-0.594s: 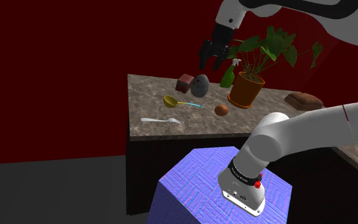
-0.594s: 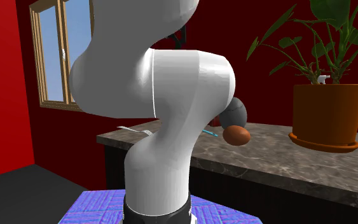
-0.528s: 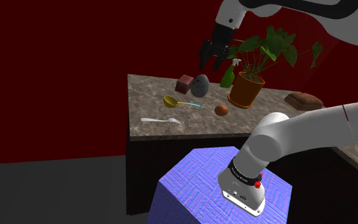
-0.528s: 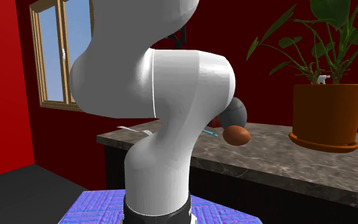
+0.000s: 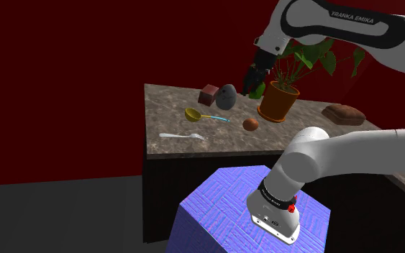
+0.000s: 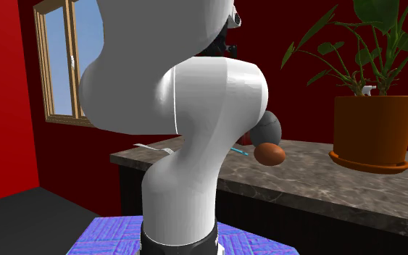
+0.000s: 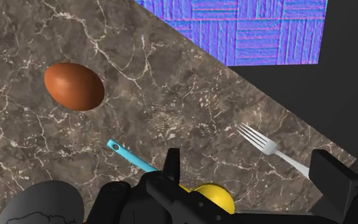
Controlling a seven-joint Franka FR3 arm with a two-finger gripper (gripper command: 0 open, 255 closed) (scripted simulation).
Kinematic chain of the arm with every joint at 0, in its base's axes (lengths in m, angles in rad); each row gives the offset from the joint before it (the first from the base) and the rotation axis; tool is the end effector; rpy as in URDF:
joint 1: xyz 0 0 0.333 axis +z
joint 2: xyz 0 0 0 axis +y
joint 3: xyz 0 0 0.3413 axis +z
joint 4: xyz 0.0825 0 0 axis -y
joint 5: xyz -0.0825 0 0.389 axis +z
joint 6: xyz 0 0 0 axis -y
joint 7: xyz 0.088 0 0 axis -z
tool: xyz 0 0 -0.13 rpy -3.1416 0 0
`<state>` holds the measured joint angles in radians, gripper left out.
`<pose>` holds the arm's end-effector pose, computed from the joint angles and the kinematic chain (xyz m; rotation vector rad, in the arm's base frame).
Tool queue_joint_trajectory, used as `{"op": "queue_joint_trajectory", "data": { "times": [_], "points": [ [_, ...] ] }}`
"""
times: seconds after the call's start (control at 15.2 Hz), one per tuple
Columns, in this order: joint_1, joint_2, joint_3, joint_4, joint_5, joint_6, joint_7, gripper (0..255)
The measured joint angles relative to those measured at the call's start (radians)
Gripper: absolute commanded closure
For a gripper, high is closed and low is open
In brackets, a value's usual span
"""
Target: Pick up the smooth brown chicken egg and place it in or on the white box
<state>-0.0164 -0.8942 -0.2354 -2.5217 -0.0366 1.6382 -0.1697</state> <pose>0.2602 -0.0859 0.5344 -2.9966 -0.0105 -0.0326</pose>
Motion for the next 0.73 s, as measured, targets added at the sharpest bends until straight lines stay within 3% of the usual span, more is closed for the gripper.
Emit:
{"op": "queue_joint_trajectory", "data": {
  "times": [0.46, 0.73],
  "points": [
    [-0.014, -0.044, -0.23, -0.108, -0.151, 0.07, -0.341, 0],
    [0.0, -0.001, -0.376, -0.121, -0.234, 0.132, -0.534, 0]
  ]
}}
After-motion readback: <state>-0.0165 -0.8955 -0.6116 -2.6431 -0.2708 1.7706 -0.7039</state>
